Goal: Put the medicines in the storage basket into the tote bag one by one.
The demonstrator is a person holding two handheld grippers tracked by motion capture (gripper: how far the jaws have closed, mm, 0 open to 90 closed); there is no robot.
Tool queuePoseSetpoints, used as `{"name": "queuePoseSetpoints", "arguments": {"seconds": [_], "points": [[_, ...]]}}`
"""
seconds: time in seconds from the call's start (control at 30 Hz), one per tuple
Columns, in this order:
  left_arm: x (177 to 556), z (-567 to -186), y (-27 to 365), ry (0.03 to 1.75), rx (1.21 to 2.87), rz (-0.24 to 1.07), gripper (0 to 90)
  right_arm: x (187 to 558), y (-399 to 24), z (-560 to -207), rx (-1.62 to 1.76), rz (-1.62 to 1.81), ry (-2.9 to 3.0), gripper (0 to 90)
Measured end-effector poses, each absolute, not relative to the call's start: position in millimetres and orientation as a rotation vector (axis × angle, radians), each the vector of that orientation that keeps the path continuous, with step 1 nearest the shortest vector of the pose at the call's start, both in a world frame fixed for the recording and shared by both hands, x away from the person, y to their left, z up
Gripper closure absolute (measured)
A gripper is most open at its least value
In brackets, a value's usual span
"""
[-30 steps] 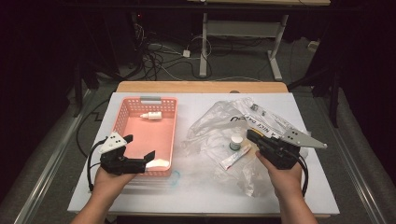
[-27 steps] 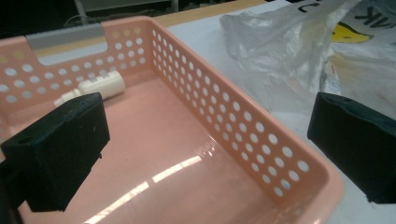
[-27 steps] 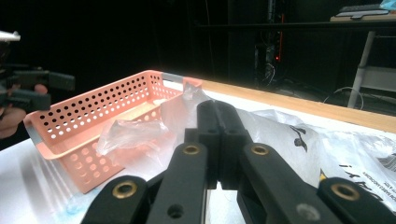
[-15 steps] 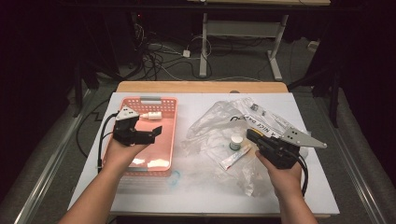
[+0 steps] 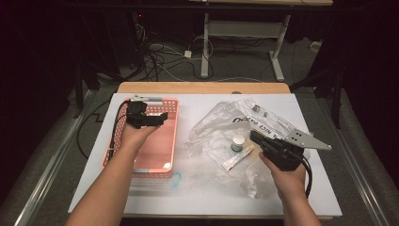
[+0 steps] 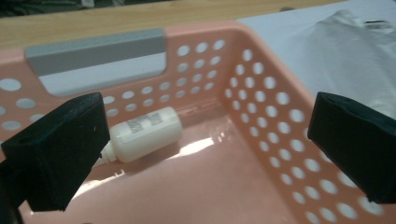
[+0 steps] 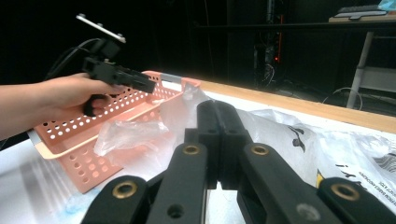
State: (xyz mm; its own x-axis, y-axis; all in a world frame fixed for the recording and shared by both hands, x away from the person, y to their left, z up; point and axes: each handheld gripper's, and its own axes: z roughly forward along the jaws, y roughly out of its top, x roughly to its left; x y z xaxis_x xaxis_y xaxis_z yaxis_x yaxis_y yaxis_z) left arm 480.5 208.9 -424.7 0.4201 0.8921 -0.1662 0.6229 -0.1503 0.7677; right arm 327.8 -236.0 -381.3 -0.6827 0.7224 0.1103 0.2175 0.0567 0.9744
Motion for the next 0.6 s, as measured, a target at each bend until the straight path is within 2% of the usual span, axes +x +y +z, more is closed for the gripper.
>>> {"name": "queuePoseSetpoints", "arguments": {"seconds": [0.13,0.4,0.6], "points": [[496.9,-432.3,211.4,1.352,1.94,0.447,0.0,328.3,-236.0,-382.7,0.943,1.662,1.934,90.0],[517.3,-440.3,214.7,1.484,1.905,0.422,0.0,328.3,-235.9,-383.3,0.942,1.66,1.939,90.0],[527.0,-449.2,209.2,1.539,1.955,0.42,0.0,329.3,-236.5,-384.2,0.943,1.66,1.942,90.0]]}}
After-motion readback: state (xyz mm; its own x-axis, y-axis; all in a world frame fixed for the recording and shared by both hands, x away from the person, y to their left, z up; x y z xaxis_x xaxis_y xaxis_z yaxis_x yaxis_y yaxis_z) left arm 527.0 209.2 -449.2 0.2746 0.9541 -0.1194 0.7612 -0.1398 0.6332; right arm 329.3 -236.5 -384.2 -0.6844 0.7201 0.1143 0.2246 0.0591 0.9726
